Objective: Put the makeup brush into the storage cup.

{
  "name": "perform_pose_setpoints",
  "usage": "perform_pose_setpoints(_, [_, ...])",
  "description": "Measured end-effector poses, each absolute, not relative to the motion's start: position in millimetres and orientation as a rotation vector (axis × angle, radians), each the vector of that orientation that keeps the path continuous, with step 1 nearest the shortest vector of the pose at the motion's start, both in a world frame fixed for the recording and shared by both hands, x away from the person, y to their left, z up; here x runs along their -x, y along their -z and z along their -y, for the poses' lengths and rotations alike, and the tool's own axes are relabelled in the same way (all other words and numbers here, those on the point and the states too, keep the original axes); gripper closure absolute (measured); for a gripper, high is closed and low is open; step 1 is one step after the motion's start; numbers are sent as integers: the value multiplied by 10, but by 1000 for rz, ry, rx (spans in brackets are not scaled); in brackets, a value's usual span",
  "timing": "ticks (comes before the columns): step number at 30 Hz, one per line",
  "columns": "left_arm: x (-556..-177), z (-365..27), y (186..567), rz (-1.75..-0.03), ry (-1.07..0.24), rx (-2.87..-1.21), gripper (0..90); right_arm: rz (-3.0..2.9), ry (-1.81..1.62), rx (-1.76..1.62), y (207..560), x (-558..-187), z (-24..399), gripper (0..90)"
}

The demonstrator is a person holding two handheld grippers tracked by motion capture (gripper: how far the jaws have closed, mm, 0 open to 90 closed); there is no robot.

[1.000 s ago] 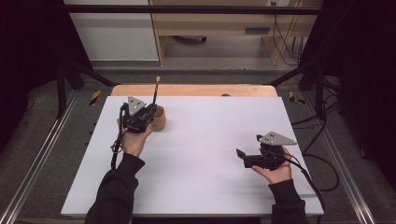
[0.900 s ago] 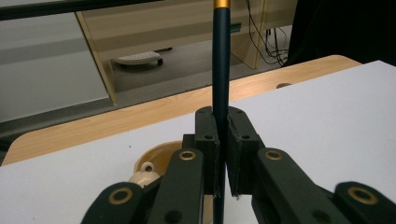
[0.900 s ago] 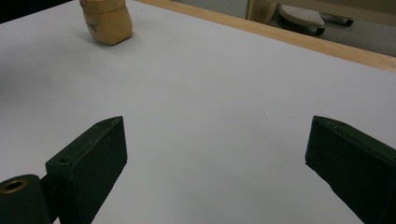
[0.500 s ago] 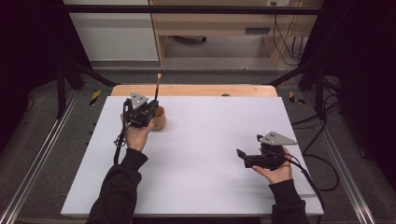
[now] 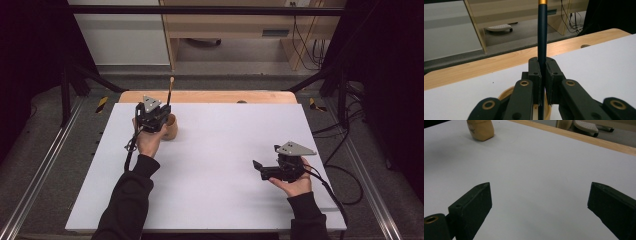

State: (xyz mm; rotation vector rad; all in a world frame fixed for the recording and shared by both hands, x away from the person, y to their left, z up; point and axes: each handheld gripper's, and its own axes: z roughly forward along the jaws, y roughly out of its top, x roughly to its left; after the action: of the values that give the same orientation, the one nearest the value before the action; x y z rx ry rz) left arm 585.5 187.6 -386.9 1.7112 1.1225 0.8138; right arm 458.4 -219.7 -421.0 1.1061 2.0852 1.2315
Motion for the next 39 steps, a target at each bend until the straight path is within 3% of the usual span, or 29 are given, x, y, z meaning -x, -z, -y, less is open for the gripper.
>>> perform_pose_setpoints(39, [-6134, -1882, 4098, -1161, -811, -1721, 835, -2113, -1213, -1111, 4264, -4601, 2182, 56])
